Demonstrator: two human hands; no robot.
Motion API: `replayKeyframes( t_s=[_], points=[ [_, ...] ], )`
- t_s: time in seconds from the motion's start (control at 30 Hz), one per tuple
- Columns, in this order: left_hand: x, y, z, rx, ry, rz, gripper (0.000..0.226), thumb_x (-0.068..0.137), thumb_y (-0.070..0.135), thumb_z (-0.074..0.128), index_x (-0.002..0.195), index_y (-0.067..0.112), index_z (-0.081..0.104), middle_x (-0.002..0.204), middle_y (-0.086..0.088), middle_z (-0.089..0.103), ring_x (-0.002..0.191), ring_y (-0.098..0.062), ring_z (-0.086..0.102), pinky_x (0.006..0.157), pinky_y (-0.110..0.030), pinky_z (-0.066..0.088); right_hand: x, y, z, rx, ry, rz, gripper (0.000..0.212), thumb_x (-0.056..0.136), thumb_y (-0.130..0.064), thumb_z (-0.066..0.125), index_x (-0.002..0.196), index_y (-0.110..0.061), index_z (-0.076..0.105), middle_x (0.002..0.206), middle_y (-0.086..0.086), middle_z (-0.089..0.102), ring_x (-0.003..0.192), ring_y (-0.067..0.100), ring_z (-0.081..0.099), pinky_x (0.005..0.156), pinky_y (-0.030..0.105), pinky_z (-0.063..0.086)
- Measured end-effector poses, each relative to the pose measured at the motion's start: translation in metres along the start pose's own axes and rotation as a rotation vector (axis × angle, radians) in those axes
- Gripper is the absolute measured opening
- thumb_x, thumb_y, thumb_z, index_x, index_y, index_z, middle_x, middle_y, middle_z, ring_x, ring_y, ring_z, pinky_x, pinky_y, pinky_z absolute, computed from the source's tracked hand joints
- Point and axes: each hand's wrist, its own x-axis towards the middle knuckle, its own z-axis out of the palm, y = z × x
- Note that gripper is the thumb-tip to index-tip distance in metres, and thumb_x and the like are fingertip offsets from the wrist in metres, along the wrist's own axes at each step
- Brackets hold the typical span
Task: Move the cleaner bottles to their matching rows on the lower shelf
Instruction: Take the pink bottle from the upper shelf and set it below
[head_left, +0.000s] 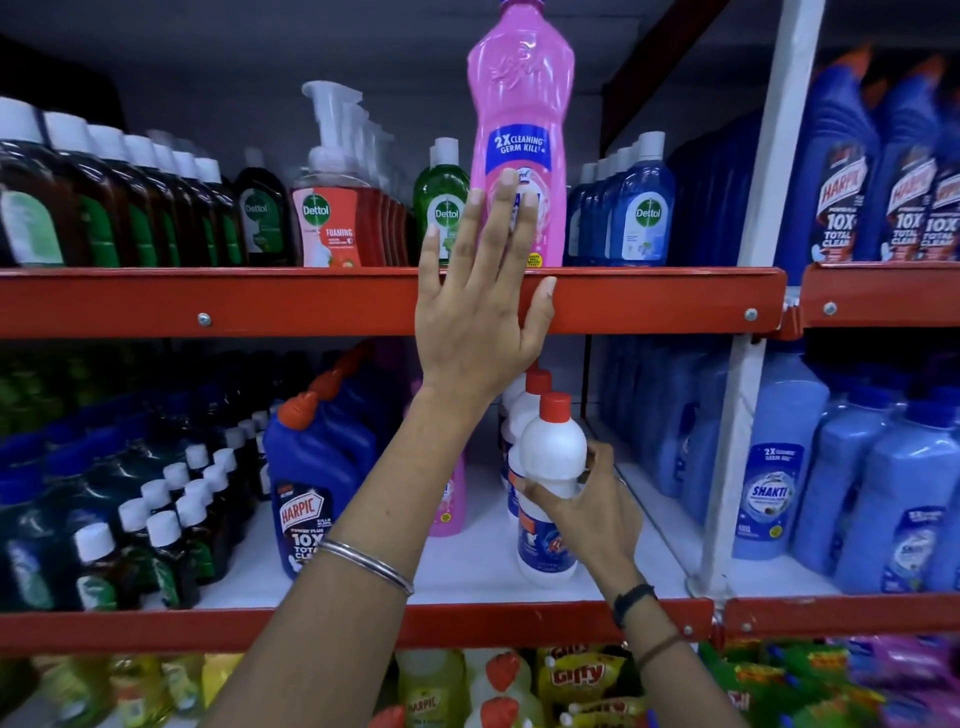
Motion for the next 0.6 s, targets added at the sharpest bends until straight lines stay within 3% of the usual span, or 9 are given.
replayKeyframes(
  t_s=[0.1,0.17,0.27,0.33,0.43,0.53,0.6],
  points=[
    [0.001,0.000,-0.001,0.004,-0.010,-0.006,0.058,0.098,0.045,0.034,0.148,0.016,0.032,0.156,-0.004,0.032,0.144,-0.021,0.028,0.116,-0.044,0.020,0.000,0.002,-0.006,-0.047,-0.052,-0.022,0.085,0.061,-0.057,0.076,0.126,-0.019,0.035,0.121,0.003,0.063,0.103,0.025,0.061,0.070,0.034,0.049],
    [0.002,0.000,-0.004,-0.006,-0.032,0.000,0.058,0.098,0.045,0.034,0.149,0.017,0.031,0.156,-0.003,0.030,0.145,-0.020,0.027,0.116,-0.044,0.019,-0.003,-0.001,-0.013,-0.050,-0.071,-0.035,0.106,0.058,-0.062,0.075,0.138,-0.019,0.021,0.129,0.000,0.058,0.108,0.025,0.061,0.070,0.035,0.050],
    [0.000,-0.008,-0.009,-0.029,-0.076,0.015,0.058,0.099,0.046,0.031,0.150,0.020,0.027,0.158,-0.002,0.027,0.146,-0.019,0.023,0.117,-0.044,0.018,-0.012,-0.017,-0.036,0.016,0.050,-0.102,0.117,0.050,-0.071,0.072,0.143,-0.029,0.013,0.138,-0.004,0.049,0.116,0.021,0.056,0.075,0.036,0.051],
    [-0.004,-0.020,-0.014,-0.021,-0.095,-0.008,0.058,0.099,0.047,0.028,0.151,0.022,0.025,0.159,-0.002,0.024,0.147,-0.018,0.020,0.118,-0.044,0.016,-0.015,-0.035,-0.055,0.098,0.186,-0.218,0.106,0.053,-0.072,0.068,0.139,-0.033,0.019,0.131,-0.011,0.049,0.114,0.015,0.055,0.081,0.039,0.051],
    [-0.007,-0.042,-0.021,0.003,-0.124,-0.060,0.059,0.098,0.048,0.027,0.152,0.023,0.023,0.160,0.000,0.020,0.148,-0.016,0.016,0.119,-0.044,0.014,-0.011,-0.071,-0.078,0.253,0.299,-0.415,0.080,0.061,-0.066,0.066,0.127,-0.035,0.032,0.116,-0.022,0.049,0.108,0.009,0.055,0.088,0.030,0.046],
    [-0.010,-0.067,-0.028,0.057,-0.148,-0.074,0.060,0.097,0.048,0.027,0.152,0.024,0.022,0.160,0.001,0.018,0.148,-0.016,0.014,0.118,-0.044,0.014,0.006,-0.110,-0.091,0.310,0.367,-0.556,0.062,0.071,-0.060,0.064,0.120,-0.028,0.043,0.114,-0.010,0.055,0.105,0.010,0.056,0.087,0.022,0.044],
    [-0.013,-0.081,-0.032,0.089,-0.154,-0.078,0.061,0.097,0.049,0.026,0.152,0.023,0.023,0.160,0.000,0.018,0.148,-0.017,0.013,0.118,-0.045,0.013,0.022,-0.136,-0.095,0.321,0.402,-0.600,0.057,0.075,-0.058,0.061,0.116,-0.020,0.050,0.112,-0.006,0.055,0.104,0.009,0.054,0.086,0.023,0.047]
  ],
)
